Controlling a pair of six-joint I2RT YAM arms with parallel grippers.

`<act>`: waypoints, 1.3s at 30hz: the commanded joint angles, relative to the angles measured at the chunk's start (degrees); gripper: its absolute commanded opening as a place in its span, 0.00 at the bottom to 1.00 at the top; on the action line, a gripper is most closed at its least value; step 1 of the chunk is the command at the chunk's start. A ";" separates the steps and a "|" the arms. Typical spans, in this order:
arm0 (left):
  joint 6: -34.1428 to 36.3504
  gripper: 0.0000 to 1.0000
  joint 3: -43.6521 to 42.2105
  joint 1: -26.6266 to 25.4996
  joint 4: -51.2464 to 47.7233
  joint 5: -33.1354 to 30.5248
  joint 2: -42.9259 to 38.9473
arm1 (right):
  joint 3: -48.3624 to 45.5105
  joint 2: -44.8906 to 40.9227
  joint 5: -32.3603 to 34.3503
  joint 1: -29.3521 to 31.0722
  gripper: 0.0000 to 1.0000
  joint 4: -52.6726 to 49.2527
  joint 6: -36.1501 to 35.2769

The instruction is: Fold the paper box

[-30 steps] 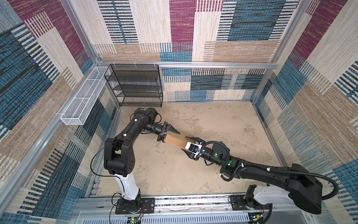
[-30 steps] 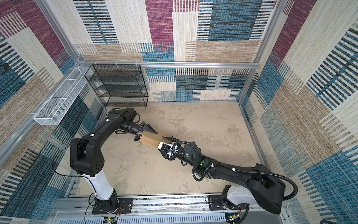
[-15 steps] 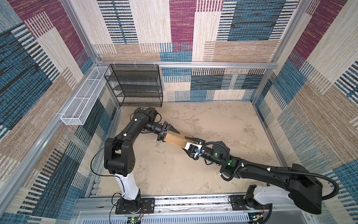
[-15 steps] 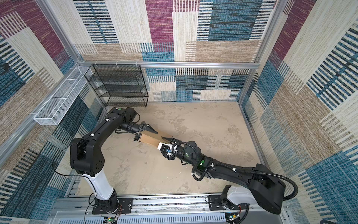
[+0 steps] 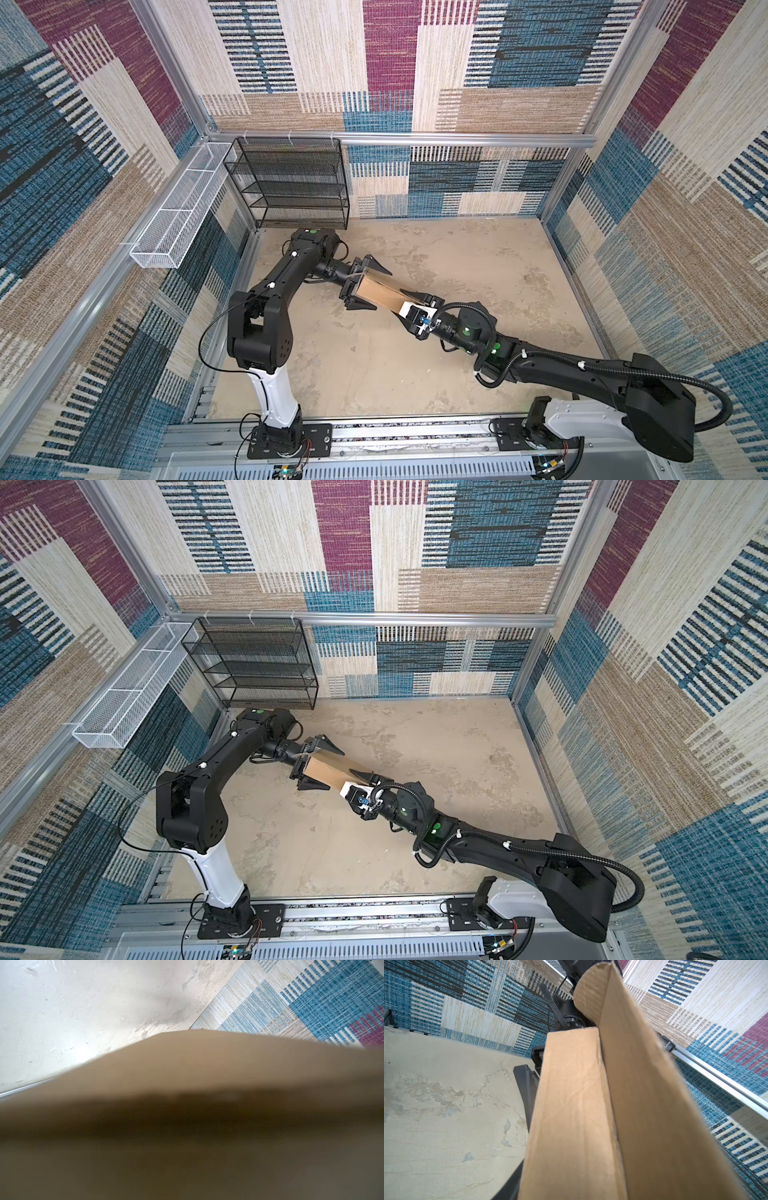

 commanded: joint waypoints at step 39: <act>14.58 0.89 -33.96 11.82 55.89 -40.15 -47.25 | 2.60 -6.82 0.50 0.07 0.48 -25.08 14.01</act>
